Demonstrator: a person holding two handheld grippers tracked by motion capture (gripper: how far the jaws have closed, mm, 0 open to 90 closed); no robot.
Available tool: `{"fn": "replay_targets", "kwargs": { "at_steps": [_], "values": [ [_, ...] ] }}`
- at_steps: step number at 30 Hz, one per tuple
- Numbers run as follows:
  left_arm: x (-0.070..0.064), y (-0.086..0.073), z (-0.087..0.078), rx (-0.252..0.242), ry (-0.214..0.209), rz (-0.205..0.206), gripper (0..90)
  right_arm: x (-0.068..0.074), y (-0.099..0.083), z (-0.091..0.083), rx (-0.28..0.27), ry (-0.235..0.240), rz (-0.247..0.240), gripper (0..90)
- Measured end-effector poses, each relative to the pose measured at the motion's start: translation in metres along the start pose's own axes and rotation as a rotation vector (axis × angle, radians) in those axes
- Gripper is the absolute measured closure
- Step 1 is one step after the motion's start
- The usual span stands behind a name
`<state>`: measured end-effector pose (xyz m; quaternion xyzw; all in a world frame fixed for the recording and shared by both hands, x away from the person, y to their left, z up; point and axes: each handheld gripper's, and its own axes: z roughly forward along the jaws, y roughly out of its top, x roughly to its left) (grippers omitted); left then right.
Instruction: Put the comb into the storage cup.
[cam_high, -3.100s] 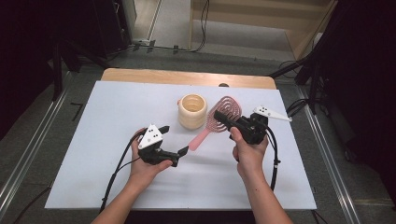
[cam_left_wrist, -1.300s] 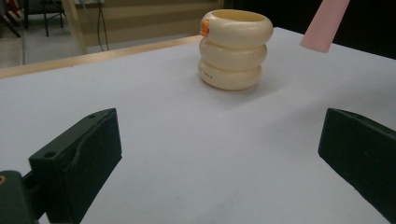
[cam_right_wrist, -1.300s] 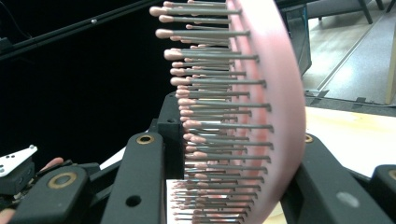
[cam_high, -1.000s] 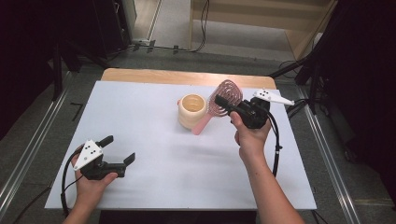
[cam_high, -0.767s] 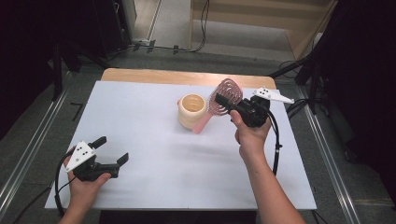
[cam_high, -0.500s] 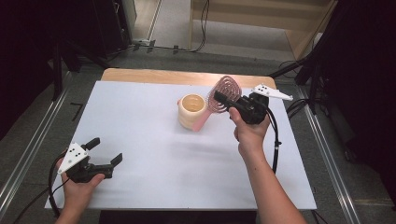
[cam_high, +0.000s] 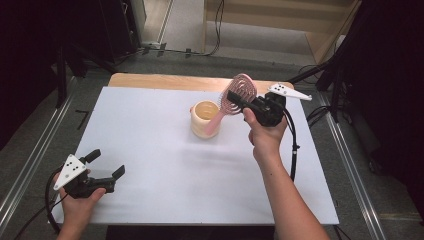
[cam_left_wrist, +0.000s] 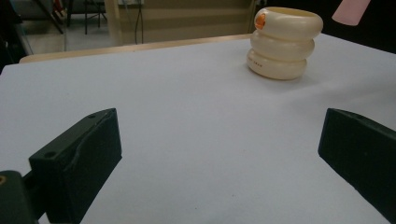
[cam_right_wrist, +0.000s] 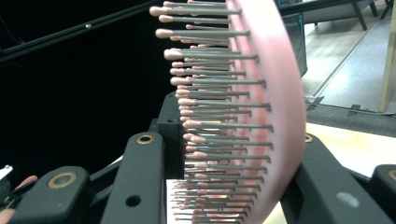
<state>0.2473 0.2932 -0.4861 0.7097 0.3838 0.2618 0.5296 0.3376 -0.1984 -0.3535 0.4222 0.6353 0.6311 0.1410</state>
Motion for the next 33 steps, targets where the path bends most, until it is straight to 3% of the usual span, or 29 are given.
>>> {"fn": "replay_targets", "kwargs": {
  "at_steps": [25,33],
  "values": [
    [-0.002,-0.003,0.000,-0.004,-0.008,0.002,0.0,-0.012,0.012,0.017,-0.005,-0.029,-0.006,62.2],
    [-0.002,-0.003,0.001,-0.005,-0.006,0.003,0.0,-0.018,0.014,0.022,-0.015,-0.039,0.015,62.2]
  ]
}}
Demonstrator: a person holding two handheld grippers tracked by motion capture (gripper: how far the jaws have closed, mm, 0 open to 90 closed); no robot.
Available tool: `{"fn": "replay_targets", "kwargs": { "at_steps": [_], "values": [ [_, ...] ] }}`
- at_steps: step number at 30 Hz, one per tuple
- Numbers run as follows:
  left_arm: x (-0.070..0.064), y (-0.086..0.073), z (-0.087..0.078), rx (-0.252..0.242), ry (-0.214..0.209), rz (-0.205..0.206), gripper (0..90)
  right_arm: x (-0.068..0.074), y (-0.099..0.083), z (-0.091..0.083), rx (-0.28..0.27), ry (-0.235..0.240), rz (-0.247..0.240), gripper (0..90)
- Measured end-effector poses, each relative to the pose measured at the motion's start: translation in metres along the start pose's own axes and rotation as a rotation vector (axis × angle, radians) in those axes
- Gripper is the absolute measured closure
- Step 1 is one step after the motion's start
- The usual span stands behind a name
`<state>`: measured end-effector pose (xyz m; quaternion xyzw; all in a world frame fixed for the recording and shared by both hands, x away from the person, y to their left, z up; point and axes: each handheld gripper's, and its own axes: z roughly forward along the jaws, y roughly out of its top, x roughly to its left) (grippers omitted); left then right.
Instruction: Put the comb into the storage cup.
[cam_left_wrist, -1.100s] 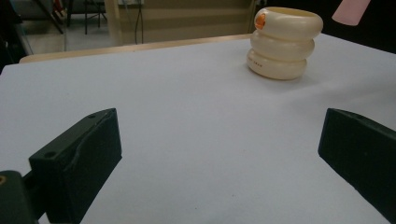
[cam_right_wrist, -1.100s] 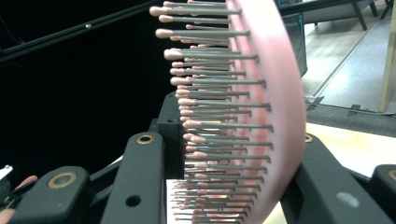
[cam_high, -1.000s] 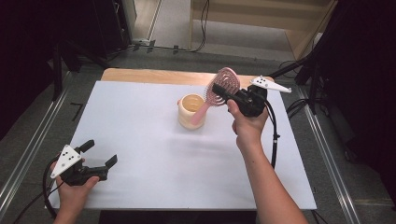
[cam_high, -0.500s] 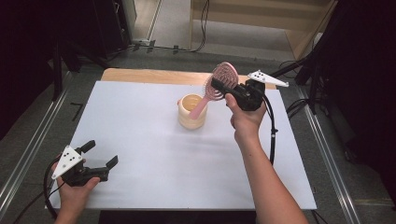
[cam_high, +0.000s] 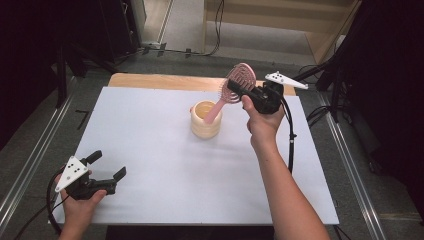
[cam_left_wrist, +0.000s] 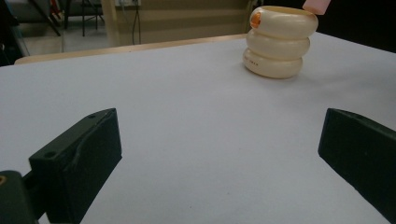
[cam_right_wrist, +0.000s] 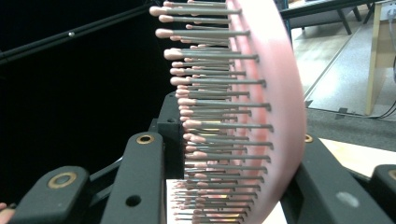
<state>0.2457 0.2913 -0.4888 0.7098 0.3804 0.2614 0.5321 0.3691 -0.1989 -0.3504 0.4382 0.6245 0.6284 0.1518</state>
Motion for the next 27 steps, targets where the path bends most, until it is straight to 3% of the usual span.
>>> {"fn": "replay_targets", "kwargs": {
  "at_steps": [14,27],
  "values": [
    [0.000,0.000,0.000,-0.004,-0.004,0.000,0.0,-0.004,0.009,0.010,-0.019,-0.016,-0.002,62.2],
    [0.000,0.000,0.000,-0.005,-0.003,-0.003,0.0,-0.008,0.001,0.025,-0.006,-0.035,-0.012,62.1]
  ]
}}
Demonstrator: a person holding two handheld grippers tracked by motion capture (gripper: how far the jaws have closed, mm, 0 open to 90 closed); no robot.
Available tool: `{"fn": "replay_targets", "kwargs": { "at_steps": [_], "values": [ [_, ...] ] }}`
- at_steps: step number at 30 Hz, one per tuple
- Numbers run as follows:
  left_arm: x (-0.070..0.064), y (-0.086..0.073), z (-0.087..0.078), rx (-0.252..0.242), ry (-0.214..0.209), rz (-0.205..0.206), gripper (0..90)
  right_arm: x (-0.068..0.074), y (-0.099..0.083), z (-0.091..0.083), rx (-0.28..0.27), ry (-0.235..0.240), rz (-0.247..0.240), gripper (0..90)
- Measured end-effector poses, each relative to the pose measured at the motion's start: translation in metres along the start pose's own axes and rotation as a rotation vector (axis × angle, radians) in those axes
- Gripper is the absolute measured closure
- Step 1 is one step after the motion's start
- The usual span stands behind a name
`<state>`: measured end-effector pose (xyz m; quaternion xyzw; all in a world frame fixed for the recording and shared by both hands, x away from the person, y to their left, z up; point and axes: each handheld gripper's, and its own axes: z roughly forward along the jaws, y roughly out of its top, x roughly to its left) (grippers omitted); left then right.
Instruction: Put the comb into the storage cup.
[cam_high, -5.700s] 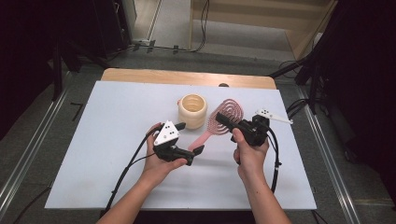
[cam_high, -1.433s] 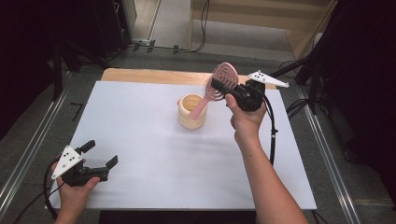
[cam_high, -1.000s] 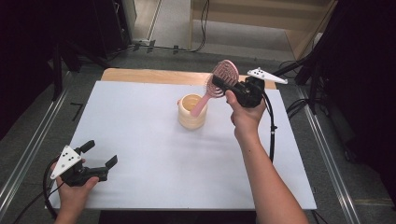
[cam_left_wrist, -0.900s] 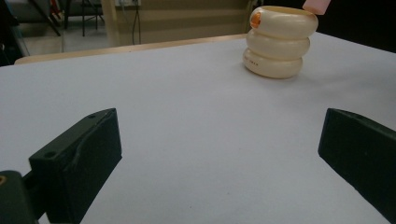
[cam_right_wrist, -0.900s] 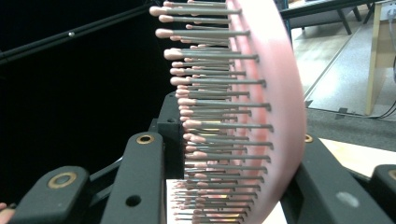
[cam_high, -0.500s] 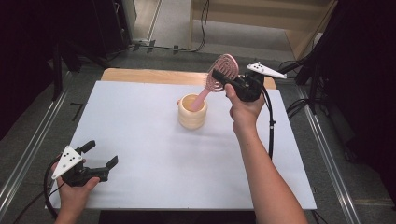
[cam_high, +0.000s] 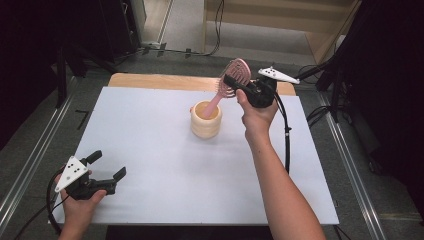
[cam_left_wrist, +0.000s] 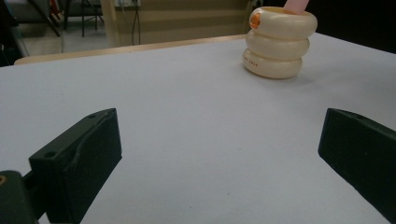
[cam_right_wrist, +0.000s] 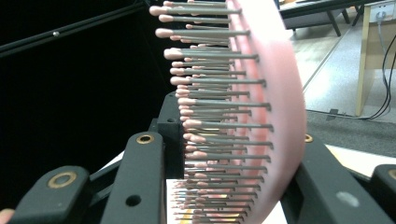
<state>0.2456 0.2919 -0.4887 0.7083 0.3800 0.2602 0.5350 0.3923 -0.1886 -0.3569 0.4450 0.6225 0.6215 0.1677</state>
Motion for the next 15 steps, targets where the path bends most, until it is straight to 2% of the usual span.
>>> {"fn": "replay_targets", "kwargs": {
  "at_steps": [15],
  "values": [
    [0.001,0.000,0.000,-0.004,-0.003,-0.008,0.0,0.003,-0.017,0.017,0.034,0.001,-0.020,62.1]
  ]
}}
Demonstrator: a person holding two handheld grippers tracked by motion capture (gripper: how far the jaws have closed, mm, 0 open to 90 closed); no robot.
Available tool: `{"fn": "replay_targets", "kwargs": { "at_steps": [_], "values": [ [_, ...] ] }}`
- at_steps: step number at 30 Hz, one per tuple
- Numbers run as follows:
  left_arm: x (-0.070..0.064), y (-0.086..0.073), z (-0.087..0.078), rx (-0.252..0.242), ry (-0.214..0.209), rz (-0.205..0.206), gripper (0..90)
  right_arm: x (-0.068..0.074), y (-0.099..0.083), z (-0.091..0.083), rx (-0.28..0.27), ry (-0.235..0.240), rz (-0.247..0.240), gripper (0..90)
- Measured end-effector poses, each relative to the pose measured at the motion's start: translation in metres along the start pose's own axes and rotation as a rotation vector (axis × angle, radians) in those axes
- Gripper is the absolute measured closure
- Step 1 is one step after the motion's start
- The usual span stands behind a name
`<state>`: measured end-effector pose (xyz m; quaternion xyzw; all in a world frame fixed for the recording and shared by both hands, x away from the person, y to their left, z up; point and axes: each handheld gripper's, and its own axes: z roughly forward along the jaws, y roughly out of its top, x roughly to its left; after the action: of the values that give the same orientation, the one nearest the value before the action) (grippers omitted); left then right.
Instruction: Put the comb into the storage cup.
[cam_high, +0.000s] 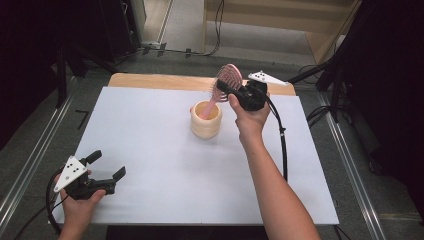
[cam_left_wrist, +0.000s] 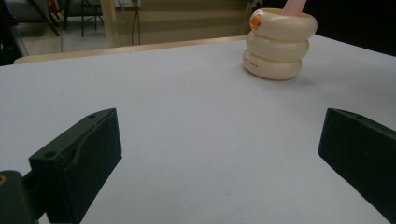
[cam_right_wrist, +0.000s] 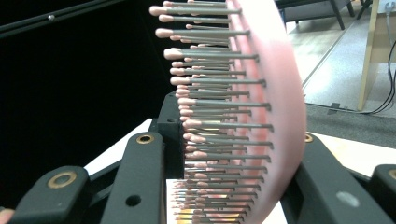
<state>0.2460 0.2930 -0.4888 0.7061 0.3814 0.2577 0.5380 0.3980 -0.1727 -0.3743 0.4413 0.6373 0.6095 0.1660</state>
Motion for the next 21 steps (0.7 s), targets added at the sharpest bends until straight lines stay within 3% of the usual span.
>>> {"fn": "replay_targets", "kwargs": {
  "at_steps": [21],
  "values": [
    [0.000,0.000,0.000,0.002,0.000,0.002,0.0,-0.013,-0.035,0.014,0.047,-0.030,0.044,62.1]
  ]
}}
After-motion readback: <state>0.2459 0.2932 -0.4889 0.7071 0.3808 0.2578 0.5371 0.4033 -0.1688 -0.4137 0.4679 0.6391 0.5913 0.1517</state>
